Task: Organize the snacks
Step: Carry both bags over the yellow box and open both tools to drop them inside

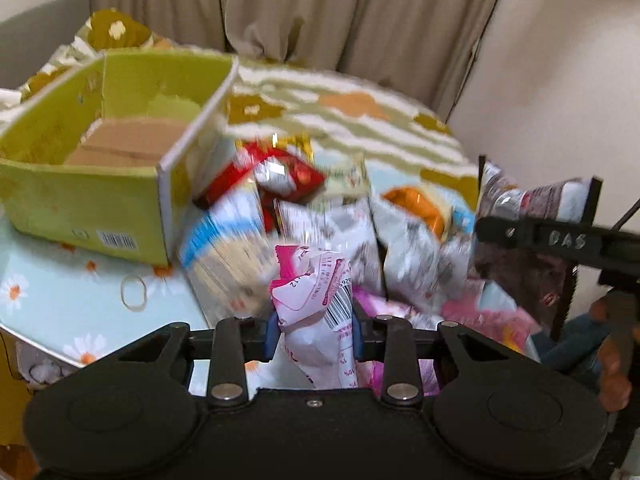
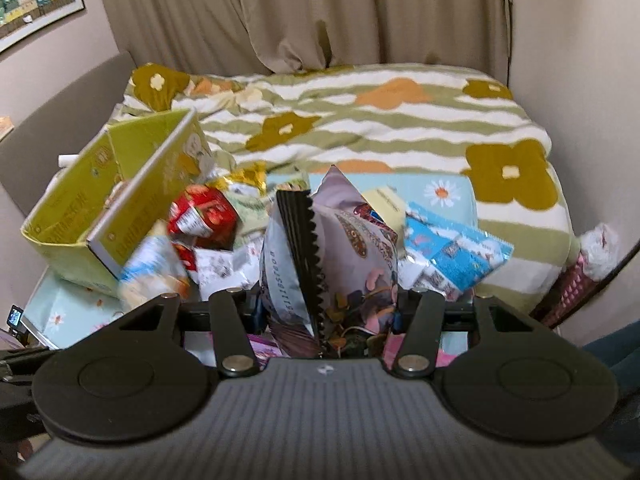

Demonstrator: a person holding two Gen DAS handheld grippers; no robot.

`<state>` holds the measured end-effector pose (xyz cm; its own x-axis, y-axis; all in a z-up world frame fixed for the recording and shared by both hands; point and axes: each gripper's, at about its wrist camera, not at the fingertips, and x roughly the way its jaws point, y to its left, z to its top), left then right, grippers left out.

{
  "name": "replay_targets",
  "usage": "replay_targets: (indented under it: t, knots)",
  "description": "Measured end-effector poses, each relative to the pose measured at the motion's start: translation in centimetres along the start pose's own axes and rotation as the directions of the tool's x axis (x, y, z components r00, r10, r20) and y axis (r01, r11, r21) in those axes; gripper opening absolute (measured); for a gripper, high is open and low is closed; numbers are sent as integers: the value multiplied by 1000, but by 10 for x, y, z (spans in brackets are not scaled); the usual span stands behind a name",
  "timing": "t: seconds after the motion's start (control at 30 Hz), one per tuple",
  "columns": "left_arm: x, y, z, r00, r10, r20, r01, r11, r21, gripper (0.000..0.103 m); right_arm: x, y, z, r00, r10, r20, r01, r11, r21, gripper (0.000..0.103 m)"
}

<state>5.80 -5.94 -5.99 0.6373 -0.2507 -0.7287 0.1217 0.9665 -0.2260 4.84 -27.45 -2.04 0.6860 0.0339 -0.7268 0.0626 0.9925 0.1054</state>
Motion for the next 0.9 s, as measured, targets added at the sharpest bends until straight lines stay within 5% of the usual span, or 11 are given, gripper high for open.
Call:
replay_targets:
  t: [0.23, 0.5, 0.67, 0.9]
  knots:
    - [-38, 19, 40, 990, 4, 139, 1, 999, -40, 37, -9, 30, 26, 997, 55, 57, -51, 996, -68, 67]
    - [-51, 82, 112, 963, 60, 262, -53, 998, -33, 37, 8, 98, 76, 984, 142, 105, -128, 984, -127, 67]
    - [-38, 134, 159, 961, 71, 268, -69, 997, -16, 37, 34, 151, 109, 978, 170, 123, -155, 981, -120, 67]
    - [7, 199, 218, 980, 55, 194, -59, 998, 16, 37, 92, 222, 153, 982, 158, 104, -149, 985, -83, 67]
